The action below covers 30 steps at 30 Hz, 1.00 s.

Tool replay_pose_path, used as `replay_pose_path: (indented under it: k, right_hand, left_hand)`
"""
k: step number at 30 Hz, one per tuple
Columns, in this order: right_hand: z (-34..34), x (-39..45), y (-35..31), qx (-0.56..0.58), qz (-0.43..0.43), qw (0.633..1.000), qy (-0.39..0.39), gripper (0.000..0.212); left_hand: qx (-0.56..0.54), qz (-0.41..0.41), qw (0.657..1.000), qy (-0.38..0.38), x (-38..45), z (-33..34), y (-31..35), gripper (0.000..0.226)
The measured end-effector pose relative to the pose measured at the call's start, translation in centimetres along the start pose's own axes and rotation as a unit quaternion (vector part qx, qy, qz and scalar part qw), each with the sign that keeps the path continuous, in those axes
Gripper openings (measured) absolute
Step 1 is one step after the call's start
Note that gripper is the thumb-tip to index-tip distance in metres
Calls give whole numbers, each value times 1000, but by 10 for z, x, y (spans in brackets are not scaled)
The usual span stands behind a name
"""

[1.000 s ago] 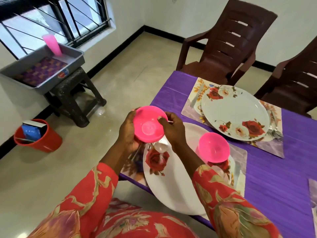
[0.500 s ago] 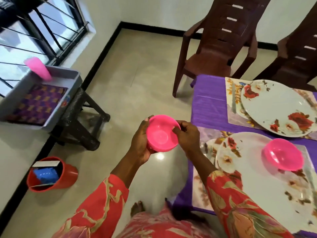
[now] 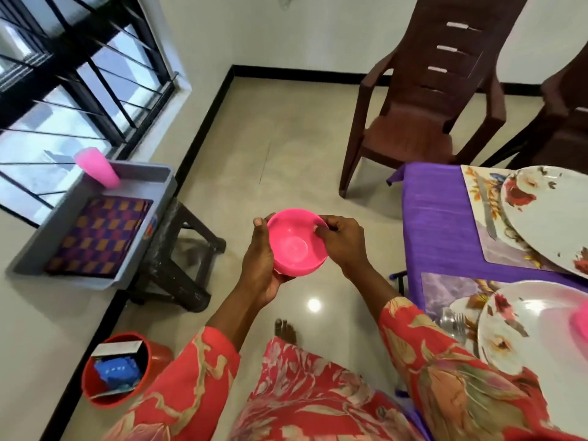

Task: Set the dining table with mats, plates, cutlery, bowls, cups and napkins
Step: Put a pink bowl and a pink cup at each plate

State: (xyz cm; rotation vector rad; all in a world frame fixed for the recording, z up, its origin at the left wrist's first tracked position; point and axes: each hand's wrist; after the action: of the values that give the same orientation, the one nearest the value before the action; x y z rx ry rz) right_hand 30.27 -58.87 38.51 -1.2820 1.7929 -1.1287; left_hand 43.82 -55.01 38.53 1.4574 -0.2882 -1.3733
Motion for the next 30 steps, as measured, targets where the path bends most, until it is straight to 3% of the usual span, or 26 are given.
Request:
replay_pose_path:
  k: [13,21,30]
  right_hand:
    - [43,192,-5,66,55,992,92,17]
    - [18,287,2,75,93,979,164,10]
    - [-23,378,36,88,162,936,299,8]
  left_hand:
    - [76,-53,993,-68,153,125,89,54]
    - [116,-92,983,-111,223,226,107,54]
    - [222,-129,947,-190,292,352,94,57]
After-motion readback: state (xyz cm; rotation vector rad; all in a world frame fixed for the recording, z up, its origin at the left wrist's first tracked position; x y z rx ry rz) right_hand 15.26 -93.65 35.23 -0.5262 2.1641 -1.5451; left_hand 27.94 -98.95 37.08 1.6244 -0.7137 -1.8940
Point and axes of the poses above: each hand's wrist, its own x-axis towards the middle knuckle, its own z-axis out of the palm, y = z × x, and after that the axes turned 14 degrees about y, right-handed
